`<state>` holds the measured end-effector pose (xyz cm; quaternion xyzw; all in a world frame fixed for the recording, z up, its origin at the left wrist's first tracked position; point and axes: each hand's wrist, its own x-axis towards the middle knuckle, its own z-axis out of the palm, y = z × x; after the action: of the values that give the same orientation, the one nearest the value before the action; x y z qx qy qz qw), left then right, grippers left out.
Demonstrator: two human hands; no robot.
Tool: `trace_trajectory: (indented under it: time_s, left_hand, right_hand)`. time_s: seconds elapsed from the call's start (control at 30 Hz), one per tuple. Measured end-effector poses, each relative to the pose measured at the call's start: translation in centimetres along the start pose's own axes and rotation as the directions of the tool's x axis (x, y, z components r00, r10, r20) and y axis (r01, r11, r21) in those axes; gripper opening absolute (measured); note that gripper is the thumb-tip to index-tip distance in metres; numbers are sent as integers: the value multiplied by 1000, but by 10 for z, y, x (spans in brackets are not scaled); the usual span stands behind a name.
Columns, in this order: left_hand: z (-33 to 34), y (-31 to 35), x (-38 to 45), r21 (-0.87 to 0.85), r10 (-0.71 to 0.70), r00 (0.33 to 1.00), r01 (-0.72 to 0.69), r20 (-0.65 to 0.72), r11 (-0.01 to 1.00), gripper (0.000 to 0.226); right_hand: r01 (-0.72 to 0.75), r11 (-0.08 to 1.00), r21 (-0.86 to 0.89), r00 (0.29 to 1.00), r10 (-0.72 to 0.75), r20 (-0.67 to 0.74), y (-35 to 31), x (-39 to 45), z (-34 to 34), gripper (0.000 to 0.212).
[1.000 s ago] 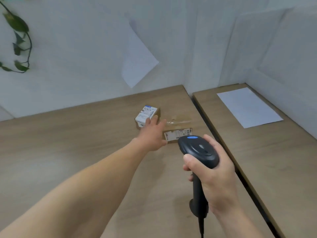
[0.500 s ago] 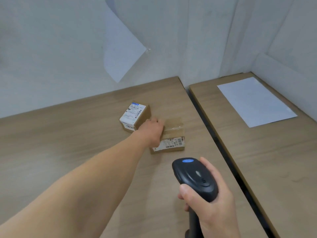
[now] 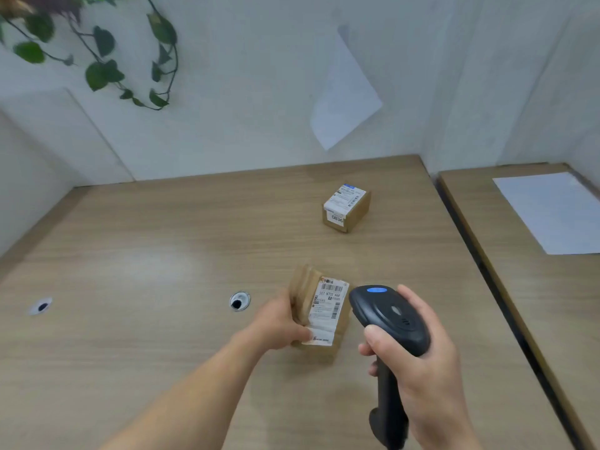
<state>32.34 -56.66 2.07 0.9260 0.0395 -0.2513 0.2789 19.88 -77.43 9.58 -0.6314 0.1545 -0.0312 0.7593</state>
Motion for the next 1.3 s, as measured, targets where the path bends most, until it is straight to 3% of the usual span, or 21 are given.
trace_trajectory:
  time_s: [0.1, 0.17, 0.27, 0.47, 0.73, 0.9, 1.3]
  left_hand:
    - [-11, -83, -81, -375, -110, 989, 67, -95, 925, 81]
    - [-21, -131, -137, -507, -142, 974, 35, -174, 862, 107]
    - [-49, -189, -226, -612, -151, 946, -58, -285, 789, 115]
    - [-108, -288, -418, -622, -170, 856, -206, -489, 756, 118]
    - [-132, -389, -615, -614, -281, 761, -190, -585, 766, 124]
    - [-131, -412, -677, -606, -337, 679, -200, -652, 770, 125]
    - [-126, -408, -721, -617, -453, 513, -207, -729, 759, 119]
  right_hand:
    - [32, 999, -26, 995, -30, 91, 0, -49, 38, 73]
    - [45, 998, -48, 987, -37, 157, 0, -92, 68, 82]
    - [79, 994, -76, 958, -55, 281, 1, -167, 122, 89]
    - [191, 978, -80, 834, -119, 538, 10, -341, 229, 89]
    - [278, 958, 67, 634, -235, 737, -3, -515, 313, 66]
    - [303, 949, 87, 553, -249, 795, -4, -564, 335, 87]
    - [262, 953, 150, 411, -251, 876, -18, -576, 347, 91]
